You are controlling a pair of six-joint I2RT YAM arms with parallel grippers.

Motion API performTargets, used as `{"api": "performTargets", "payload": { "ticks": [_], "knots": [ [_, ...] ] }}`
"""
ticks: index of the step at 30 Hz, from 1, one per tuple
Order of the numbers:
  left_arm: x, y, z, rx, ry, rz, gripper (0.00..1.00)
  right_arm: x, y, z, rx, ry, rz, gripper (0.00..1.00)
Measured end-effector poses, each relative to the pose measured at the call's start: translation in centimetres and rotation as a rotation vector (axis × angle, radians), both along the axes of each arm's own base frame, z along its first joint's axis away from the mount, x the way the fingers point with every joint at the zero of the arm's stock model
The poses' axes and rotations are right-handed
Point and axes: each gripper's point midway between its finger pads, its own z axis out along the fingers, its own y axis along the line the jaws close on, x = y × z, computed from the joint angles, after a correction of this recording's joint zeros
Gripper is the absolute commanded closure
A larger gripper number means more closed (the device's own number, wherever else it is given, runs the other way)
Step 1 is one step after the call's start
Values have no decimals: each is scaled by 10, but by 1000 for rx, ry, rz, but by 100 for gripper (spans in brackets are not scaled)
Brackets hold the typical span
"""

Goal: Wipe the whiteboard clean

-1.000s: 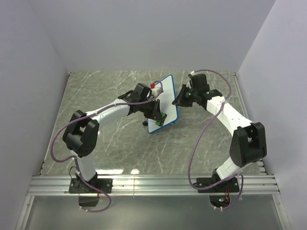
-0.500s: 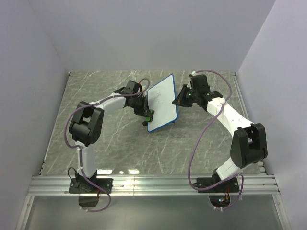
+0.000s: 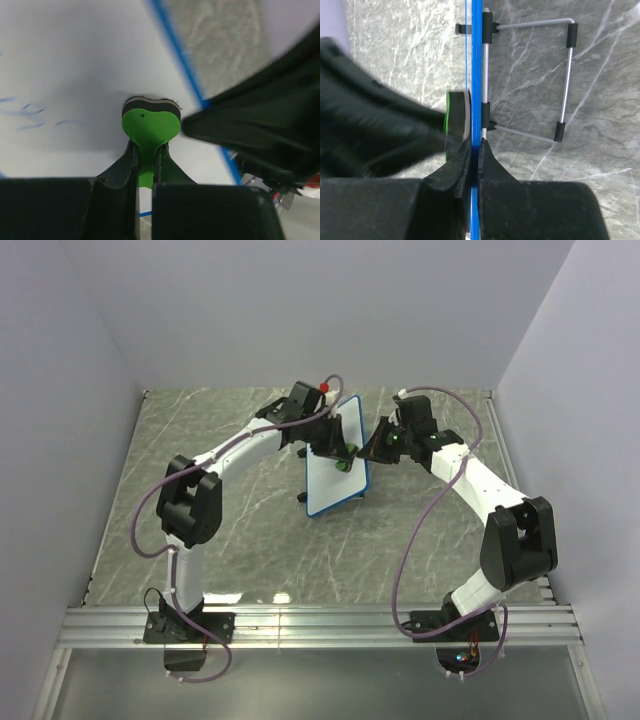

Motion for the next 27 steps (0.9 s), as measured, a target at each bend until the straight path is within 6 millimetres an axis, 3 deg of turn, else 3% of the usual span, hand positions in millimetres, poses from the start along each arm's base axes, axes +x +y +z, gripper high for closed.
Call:
{"api": "performTargets", "payload": {
  "ticks": [3,6,11,19,22,27],
  "knots": [
    [-2,-15,20,-36,-34,-28,100,-1,1,0,1,1,8,100],
    [5,-14,15,-26,-30,-11,100,-2,2,0,1,2,12,100],
    [29,12,-16,14,34,86,100,-3,-2,-3,-12,11,7,100],
    [48,107,-115,175,222,302,100,-3,0,-2,-5,8,13,100],
    [48,114,-122,203,224,312,100,-3,0,-1,-2,6,15,100],
    [45,102,-115,285,158,279,100,-3,0,-1,-2,6,14,100]
  ]
}}
